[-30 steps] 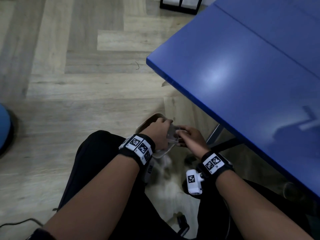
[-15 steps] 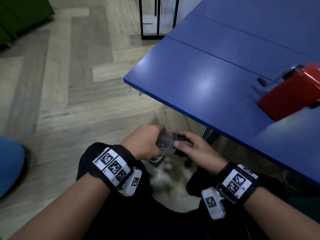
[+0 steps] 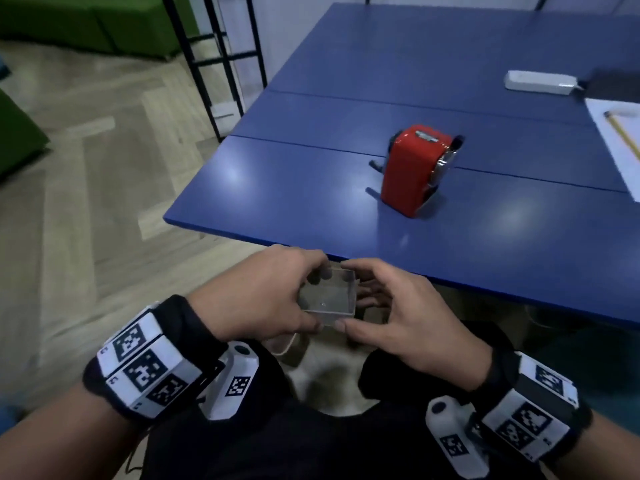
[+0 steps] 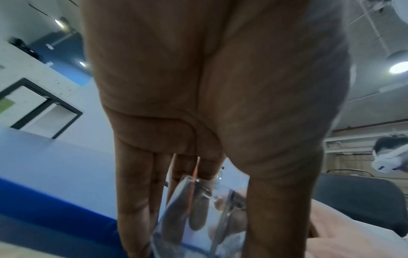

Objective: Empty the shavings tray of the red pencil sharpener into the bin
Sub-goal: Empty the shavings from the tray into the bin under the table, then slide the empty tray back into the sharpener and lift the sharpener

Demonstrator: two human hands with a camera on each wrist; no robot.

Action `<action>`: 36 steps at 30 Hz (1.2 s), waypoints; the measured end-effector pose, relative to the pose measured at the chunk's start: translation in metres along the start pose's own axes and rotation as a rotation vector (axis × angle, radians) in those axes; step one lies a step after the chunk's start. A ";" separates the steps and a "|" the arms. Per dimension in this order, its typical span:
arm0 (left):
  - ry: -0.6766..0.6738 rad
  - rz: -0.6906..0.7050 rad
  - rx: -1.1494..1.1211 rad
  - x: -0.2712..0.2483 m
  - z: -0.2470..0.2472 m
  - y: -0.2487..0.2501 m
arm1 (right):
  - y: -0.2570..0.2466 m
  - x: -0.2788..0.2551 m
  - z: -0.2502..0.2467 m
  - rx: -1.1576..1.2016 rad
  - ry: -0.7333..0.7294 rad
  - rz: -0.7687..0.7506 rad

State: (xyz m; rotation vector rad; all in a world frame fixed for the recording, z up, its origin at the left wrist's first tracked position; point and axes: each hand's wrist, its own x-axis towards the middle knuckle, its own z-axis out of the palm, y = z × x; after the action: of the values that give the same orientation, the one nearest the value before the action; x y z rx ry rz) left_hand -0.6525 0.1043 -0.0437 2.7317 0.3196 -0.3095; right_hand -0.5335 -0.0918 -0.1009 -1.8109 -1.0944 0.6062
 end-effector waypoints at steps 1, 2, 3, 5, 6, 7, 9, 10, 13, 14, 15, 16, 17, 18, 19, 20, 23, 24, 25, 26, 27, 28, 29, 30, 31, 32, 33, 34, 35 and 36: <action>-0.006 0.025 0.015 0.005 -0.001 0.008 | 0.001 -0.006 -0.008 0.001 0.023 0.003; -0.014 0.049 0.030 0.010 -0.003 0.016 | 0.002 -0.012 -0.015 -0.004 0.044 0.006; -0.021 0.079 0.047 0.014 -0.005 0.025 | 0.003 -0.017 -0.024 -0.016 0.060 0.010; -0.045 0.141 0.091 0.024 -0.014 0.043 | 0.004 -0.028 -0.041 -0.043 0.085 0.023; -0.070 0.168 0.108 0.027 -0.020 0.053 | 0.005 -0.034 -0.050 -0.054 0.099 0.028; -0.101 0.189 0.120 0.031 -0.028 0.061 | 0.006 -0.039 -0.059 -0.066 0.117 0.033; -0.131 0.206 0.148 0.038 -0.050 0.075 | 0.009 -0.050 -0.076 -0.092 0.163 0.052; -0.103 0.208 0.172 0.044 -0.063 0.080 | 0.011 -0.055 -0.085 -0.103 0.194 0.058; 0.086 0.219 0.222 0.074 -0.101 0.088 | 0.019 -0.067 -0.110 -0.111 0.295 0.087; 0.144 0.226 0.226 0.089 -0.110 0.088 | 0.021 -0.068 -0.118 -0.135 0.318 0.100; 0.180 0.235 0.242 0.105 -0.115 0.089 | 0.022 -0.069 -0.125 -0.179 0.332 0.115; 0.191 0.244 0.271 0.122 -0.118 0.090 | 0.023 -0.069 -0.131 -0.223 0.342 0.133; 0.182 0.256 0.306 0.140 -0.118 0.090 | 0.025 -0.068 -0.137 -0.250 0.354 0.152; 0.161 0.268 0.342 0.157 -0.116 0.090 | 0.027 -0.066 -0.141 -0.263 0.364 0.169; 0.131 0.275 0.377 0.171 -0.113 0.091 | 0.029 -0.063 -0.145 -0.274 0.371 0.178; 0.096 0.281 0.413 0.183 -0.111 0.092 | 0.031 -0.058 -0.148 -0.289 0.377 0.182; -0.012 0.287 0.474 0.206 -0.101 0.096 | 0.036 -0.039 -0.153 -0.348 0.390 0.201; -0.033 0.284 0.482 0.211 -0.098 0.097 | 0.038 -0.031 -0.154 -0.371 0.394 0.207; -0.049 0.281 0.487 0.214 -0.096 0.098 | 0.041 -0.023 -0.155 -0.392 0.395 0.214; -0.058 0.278 0.491 0.217 -0.094 0.099 | 0.044 -0.013 -0.156 -0.411 0.394 0.221; -0.061 0.275 0.495 0.219 -0.094 0.099 | 0.047 -0.004 -0.157 -0.429 0.390 0.227; -0.062 0.268 0.496 0.221 -0.094 0.099 | 0.050 0.005 -0.157 -0.445 0.383 0.235; -0.063 0.261 0.494 0.222 -0.094 0.098 | 0.052 0.014 -0.159 -0.459 0.376 0.244; -0.063 0.254 0.486 0.222 -0.094 0.098 | 0.053 0.021 -0.160 -0.471 0.367 0.256; -0.061 0.247 0.477 0.222 -0.094 0.098 | 0.055 0.028 -0.161 -0.483 0.359 0.266; -0.061 0.240 0.468 0.222 -0.094 0.098 | 0.056 0.034 -0.163 -0.495 0.353 0.274; -0.064 0.236 0.457 0.221 -0.093 0.097 | 0.056 0.039 -0.165 -0.504 0.347 0.280; -0.069 0.238 0.444 0.220 -0.092 0.097 | 0.057 0.044 -0.166 -0.511 0.339 0.283; -0.070 0.247 0.437 0.220 -0.092 0.097 | 0.057 0.048 -0.168 -0.516 0.332 0.285; -0.073 0.253 0.432 0.218 -0.092 0.096 | 0.057 0.051 -0.170 -0.523 0.325 0.287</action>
State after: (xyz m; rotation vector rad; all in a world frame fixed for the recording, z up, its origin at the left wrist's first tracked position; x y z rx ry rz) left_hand -0.4041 0.0917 0.0159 3.1254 -0.1310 -0.4495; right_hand -0.3549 -0.1347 -0.0693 -2.4439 -0.8215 0.1738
